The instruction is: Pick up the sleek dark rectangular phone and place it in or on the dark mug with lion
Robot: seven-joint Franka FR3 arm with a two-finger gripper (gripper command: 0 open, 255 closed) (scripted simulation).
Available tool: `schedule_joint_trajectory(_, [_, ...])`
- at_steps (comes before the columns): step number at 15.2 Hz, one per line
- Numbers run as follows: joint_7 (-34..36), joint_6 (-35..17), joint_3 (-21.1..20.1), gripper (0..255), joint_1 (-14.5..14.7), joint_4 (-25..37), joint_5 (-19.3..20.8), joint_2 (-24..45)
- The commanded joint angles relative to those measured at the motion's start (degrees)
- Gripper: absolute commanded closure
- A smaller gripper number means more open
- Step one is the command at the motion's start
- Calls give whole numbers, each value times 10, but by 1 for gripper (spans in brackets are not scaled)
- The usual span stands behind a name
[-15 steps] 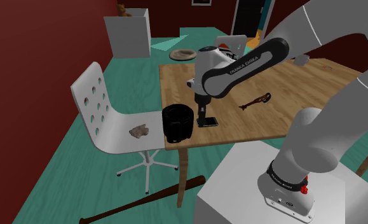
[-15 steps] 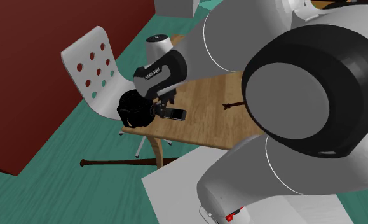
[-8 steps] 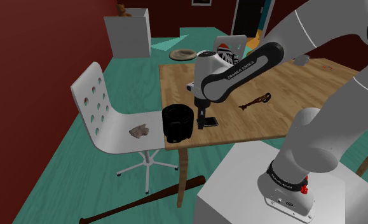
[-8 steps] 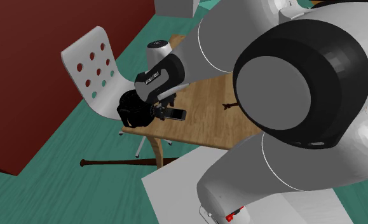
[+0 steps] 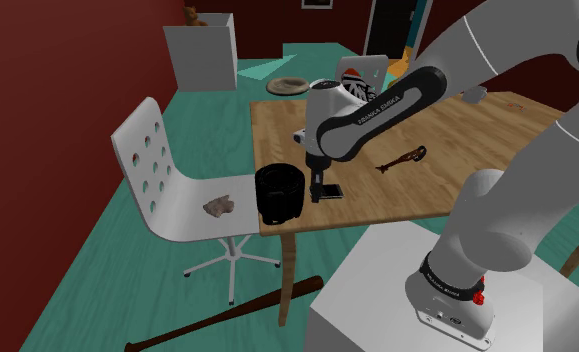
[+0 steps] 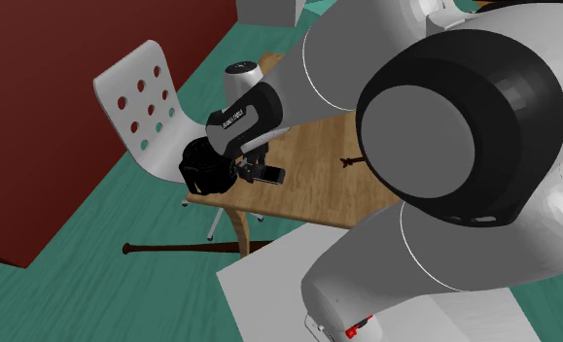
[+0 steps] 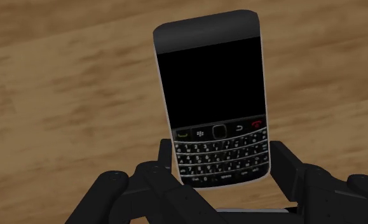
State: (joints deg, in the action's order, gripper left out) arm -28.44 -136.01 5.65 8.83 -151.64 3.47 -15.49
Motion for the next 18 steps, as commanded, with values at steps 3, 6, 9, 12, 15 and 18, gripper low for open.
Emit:
schedule_joint_trajectory(3, [0, 0, 0, 255, 0, 0, 0, 0])
schedule_joint_trajectory(6, [0, 9, 0, 255, 0, 3, 0, -6])
schedule_joint_trajectory(9, [0, 37, -1, 255, 0, 13, 0, -24])
schedule_joint_trajectory(12, [0, 65, -2, 255, 0, 25, 0, -40])
schedule_joint_trajectory(15, [0, 92, -3, 255, 0, 37, 0, -55])
schedule_joint_trajectory(18, [0, 119, -4, 255, 0, 51, 0, -68])
